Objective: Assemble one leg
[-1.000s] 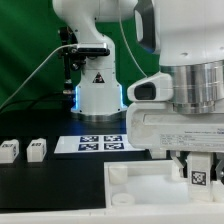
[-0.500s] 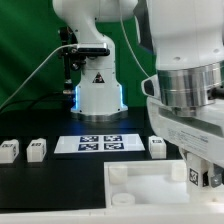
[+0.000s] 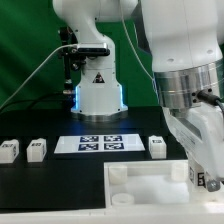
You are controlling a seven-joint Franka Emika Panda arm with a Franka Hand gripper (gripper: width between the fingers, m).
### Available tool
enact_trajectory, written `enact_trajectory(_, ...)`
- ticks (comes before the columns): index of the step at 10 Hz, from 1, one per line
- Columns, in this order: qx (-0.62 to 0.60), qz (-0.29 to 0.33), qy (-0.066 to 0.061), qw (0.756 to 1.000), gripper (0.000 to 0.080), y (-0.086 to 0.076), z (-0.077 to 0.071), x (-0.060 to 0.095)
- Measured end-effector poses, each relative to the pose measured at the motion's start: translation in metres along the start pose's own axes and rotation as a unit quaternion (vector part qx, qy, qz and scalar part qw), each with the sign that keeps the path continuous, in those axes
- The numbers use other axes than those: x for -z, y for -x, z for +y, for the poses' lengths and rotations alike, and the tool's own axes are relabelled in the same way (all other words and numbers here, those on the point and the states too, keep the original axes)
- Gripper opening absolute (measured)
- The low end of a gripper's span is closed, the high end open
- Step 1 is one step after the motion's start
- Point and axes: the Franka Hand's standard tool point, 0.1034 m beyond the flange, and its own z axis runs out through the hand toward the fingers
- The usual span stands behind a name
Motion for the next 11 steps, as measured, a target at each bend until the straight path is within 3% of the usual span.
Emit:
enact_trajectory(1,0.079,0.0,0.0,0.997,0.0505,0.0,0.0003,-0.0002)
enact_trajectory(2,0.163,0.0,0.001,0.987,0.0623,-0.0006,0.0008,-0.0005)
enact_trajectory(3,0.256,0.002,0.002,0.967,0.0623,0.0003,0.001,-0.0003)
enact_trajectory(5,0.332,0.005,0.004,0.943,0.0647,0.0002,0.0012,-0.0007)
enact_trajectory(7,0.439,0.005,0.005,0.898,0.0649,-0.0005,0.001,-0.0005)
enact_trajectory(8,0.519,0.019,0.018,0.854,0.0649,0.0004,0.0006,0.0007)
enact_trajectory(9,0.612,0.037,0.035,0.789,0.0649,0.0015,-0.0015,0.0027)
enact_trajectory(10,0.633,0.039,0.038,0.772,0.0649,0.0032,-0.0017,0.0029)
enact_trajectory(11,0.634,0.039,0.038,0.771,0.0633,0.0016,-0.0016,0.0025)
